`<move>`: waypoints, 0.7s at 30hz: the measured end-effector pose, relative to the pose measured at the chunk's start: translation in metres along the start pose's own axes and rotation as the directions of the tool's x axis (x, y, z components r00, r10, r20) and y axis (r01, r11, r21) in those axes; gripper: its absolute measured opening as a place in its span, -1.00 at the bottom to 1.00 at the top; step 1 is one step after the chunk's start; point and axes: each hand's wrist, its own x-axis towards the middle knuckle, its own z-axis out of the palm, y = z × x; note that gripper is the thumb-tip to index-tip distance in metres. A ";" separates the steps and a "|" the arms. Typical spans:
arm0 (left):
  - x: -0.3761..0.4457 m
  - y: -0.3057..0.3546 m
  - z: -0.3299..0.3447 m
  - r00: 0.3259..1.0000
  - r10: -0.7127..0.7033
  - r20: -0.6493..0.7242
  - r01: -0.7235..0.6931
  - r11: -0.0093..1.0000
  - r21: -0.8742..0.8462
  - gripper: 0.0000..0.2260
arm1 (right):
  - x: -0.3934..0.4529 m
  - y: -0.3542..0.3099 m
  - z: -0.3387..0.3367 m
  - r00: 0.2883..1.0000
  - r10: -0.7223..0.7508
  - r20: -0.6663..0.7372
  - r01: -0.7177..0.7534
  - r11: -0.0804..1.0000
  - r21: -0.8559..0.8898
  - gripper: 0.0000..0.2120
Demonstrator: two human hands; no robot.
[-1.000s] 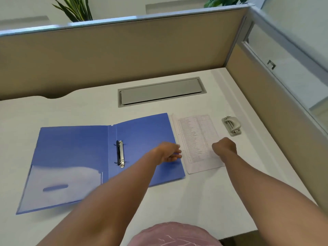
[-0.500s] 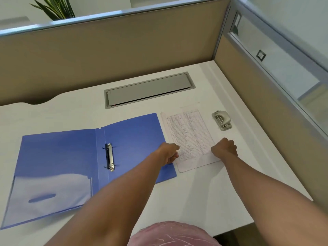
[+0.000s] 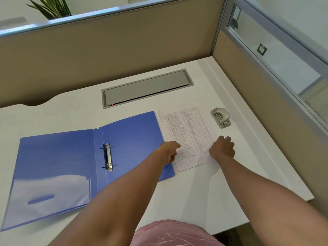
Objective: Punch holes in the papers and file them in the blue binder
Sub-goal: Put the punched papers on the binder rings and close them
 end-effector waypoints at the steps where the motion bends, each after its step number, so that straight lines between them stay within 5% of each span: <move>1: 0.001 -0.001 0.000 1.000 -0.003 -0.007 0.003 1.000 0.003 -0.82 | 0.000 -0.001 0.000 1.000 0.000 -0.002 0.000 1.000 -0.001 -0.55; 21: 0.002 -0.004 0.009 0.972 0.236 0.015 -0.234 0.968 -0.095 -0.73 | 0.006 0.000 -0.004 1.000 0.010 0.026 -0.010 1.000 -0.009 -0.56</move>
